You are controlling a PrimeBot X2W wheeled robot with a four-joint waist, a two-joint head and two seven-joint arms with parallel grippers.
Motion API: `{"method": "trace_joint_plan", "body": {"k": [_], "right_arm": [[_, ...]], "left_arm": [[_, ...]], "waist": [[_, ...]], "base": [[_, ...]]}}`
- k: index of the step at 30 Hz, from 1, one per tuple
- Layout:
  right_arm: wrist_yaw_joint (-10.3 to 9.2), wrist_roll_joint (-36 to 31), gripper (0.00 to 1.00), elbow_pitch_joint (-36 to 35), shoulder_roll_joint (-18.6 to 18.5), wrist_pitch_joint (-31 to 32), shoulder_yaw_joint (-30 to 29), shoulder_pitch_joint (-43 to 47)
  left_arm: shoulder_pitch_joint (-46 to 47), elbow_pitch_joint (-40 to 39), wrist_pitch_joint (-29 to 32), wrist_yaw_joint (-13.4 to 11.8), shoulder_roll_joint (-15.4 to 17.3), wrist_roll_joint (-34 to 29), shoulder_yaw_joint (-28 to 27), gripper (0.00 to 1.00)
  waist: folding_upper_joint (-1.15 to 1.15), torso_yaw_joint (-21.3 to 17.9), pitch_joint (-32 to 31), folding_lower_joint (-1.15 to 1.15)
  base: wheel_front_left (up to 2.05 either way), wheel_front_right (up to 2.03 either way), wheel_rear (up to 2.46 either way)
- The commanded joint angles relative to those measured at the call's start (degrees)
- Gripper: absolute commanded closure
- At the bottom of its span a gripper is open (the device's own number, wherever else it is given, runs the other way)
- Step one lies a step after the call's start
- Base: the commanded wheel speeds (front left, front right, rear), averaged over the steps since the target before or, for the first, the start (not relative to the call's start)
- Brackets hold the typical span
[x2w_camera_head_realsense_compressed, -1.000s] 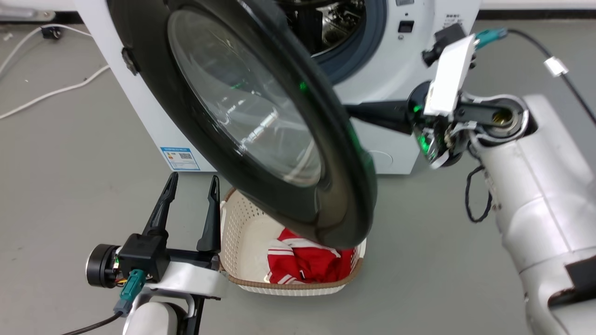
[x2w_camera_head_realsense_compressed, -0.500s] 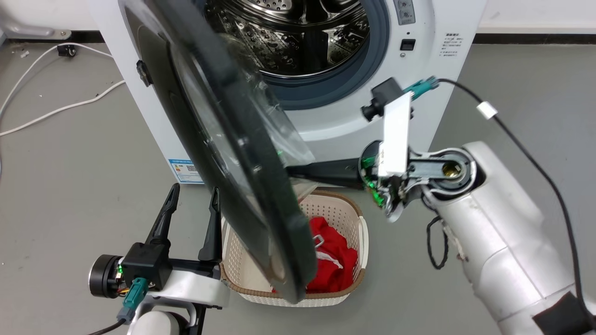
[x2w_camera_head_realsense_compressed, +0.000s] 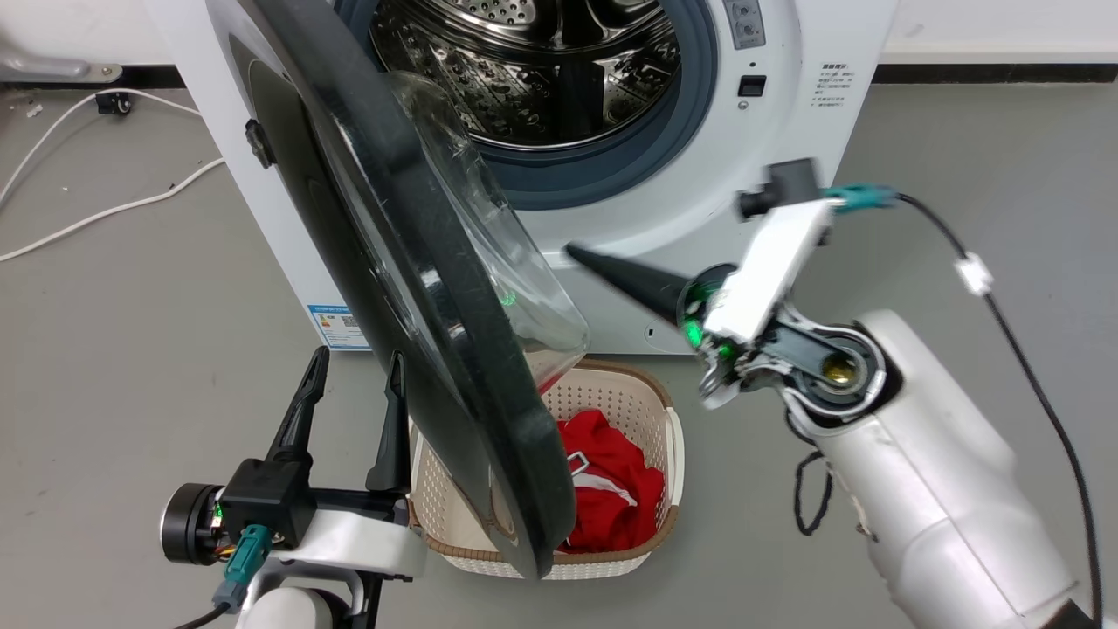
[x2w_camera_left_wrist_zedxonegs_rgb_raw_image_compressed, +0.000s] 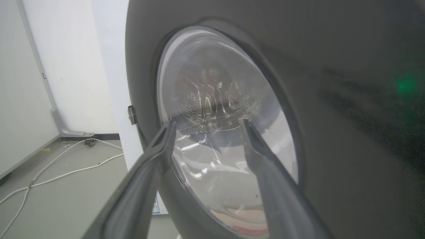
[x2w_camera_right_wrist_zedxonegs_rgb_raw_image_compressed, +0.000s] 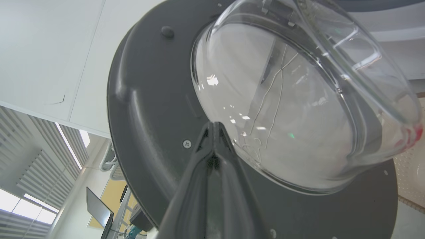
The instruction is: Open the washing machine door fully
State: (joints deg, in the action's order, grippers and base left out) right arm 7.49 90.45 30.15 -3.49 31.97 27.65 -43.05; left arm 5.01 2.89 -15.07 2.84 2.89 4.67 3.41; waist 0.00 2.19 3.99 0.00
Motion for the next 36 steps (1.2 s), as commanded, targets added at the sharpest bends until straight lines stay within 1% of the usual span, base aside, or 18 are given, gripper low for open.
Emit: {"method": "trace_joint_plan", "body": {"k": [1,2,3,4,8,12,14,15,18,21,24,26,28,29,31,34,35,36], "right_arm": [[0.01,-0.91,0.90,-0.86,-0.92,-3.68,-1.64,1.68],[0.00,-1.07,0.61,-1.71,-0.85,-6.82,-3.12,2.87],[0.00,-1.96,0.28,-2.49,-1.25,-9.84,-4.37,3.83],[0.01,-2.55,0.00,-3.45,-1.68,-12.65,-5.52,5.01],[0.00,-4.73,0.00,-7.10,-3.35,-22.91,-10.09,11.29],[0.00,-7.37,0.00,-10.55,-4.37,-30.85,-13.06,18.19],[0.01,-9.89,0.00,-12.04,-5.00,-34.64,-14.01,21.63],[0.00,-10.46,0.00,-12.80,-4.81,-36.61,-14.78,23.44],[0.01,-15.33,0.00,-14.57,-5.43,-42.38,-16.54,28.48],[0.00,-20.66,0.00,-15.53,-4.44,-45.42,-18.91,32.82],[0.00,-28.50,0.00,-16.82,-3.65,-46.74,-22.99,35.91],[0.00,-36.11,0.00,-18.24,-3.05,-47.05,-26.33,37.53],[0.00,-42.71,0.00,-20.62,-1.65,-47.09,-29.60,38.56],[0.00,-46.87,0.00,-22.09,-1.35,-47.09,-30.93,38.97],[0.00,-57.54,0.00,-25.72,-0.95,-47.12,-33.35,39.94],[0.00,-70.11,0.00,-30.59,0.14,-47.12,-34.28,41.21],[0.00,-72.65,0.00,-32.05,0.28,-47.06,-34.24,41.50],[0.00,-72.65,0.00,-32.05,0.28,-47.06,-34.24,41.50]], "left_arm": [[-0.65,-0.23,-0.14,-0.21,-0.03,-0.05,-0.17,0.00],[-0.67,-0.28,-0.15,-0.22,-0.03,-0.11,-0.28,0.00],[-0.73,-0.34,-0.15,-0.25,-0.03,-0.17,-0.37,0.00],[-0.84,-0.34,-0.15,-0.26,-0.03,-0.24,-0.44,0.00],[-1.38,-0.11,-0.14,-0.12,-0.03,-0.32,-0.60,0.00],[-2.13,-0.14,-0.14,-0.06,-0.04,-0.27,-0.76,0.00],[-2.55,-0.09,-0.15,-0.12,-0.03,-0.23,-0.80,0.00],[-2.72,-0.03,-0.15,-0.16,-0.03,-0.22,-0.79,0.00],[-3.09,0.10,-0.14,-0.27,-0.03,-0.13,-0.87,0.00],[-3.64,0.13,-0.14,-0.35,-0.03,-0.12,-1.01,0.00],[-3.80,0.14,-0.14,-0.35,-0.03,-0.33,-1.30,0.00],[-3.98,0.01,-0.14,-0.35,-0.04,-0.41,-1.50,0.00],[-4.09,-0.06,-0.15,-0.35,-0.03,-0.48,-1.69,0.00],[-4.12,-0.12,-0.15,-0.34,-0.03,-0.50,-1.82,0.00],[-4.09,-0.26,-0.15,-0.34,-0.03,-0.58,-1.96,0.00],[-3.90,-0.45,-0.15,-0.28,-0.03,-0.70,-2.22,0.00],[-3.81,-0.46,-0.14,-0.25,-0.03,-0.73,-2.29,0.00],[-3.81,-0.46,-0.14,-0.25,-0.03,-0.73,-2.29,0.00]], "waist": [[0.00,-0.12,-0.04,0.00],[0.00,-0.25,-0.05,0.00],[0.00,-0.36,-0.09,0.00],[0.00,-0.42,-0.17,0.00],[0.00,-0.45,-1.01,0.00],[0.00,-0.60,-1.70,0.00],[0.00,-0.63,-2.00,0.00],[0.00,-0.62,-2.28,0.00],[0.00,-0.46,-2.78,0.00],[0.00,-0.41,-3.32,0.00],[0.00,-0.38,-3.89,0.00],[0.00,-0.41,-4.07,0.00],[0.00,-0.45,-4.17,0.00],[0.00,-0.49,-4.20,0.00],[0.00,-0.54,-4.21,0.00],[0.00,-0.46,-4.22,0.00],[0.00,-0.43,-4.21,0.00],[0.00,-0.43,-4.21,0.00]], "base": [[0.00,0.00,0.00],[0.00,0.00,0.00],[0.00,0.00,0.00],[0.00,0.00,0.00],[0.00,0.00,0.00],[0.00,0.00,0.00],[0.00,0.00,0.00],[0.00,0.00,0.00],[0.00,0.00,0.00],[0.00,0.00,0.00],[0.00,0.00,0.00],[0.00,0.00,0.00],[0.00,0.00,0.00],[0.00,0.00,0.00],[0.00,0.00,0.00],[0.00,0.00,0.00],[0.00,0.00,0.00],[0.00,0.00,0.00]]}}
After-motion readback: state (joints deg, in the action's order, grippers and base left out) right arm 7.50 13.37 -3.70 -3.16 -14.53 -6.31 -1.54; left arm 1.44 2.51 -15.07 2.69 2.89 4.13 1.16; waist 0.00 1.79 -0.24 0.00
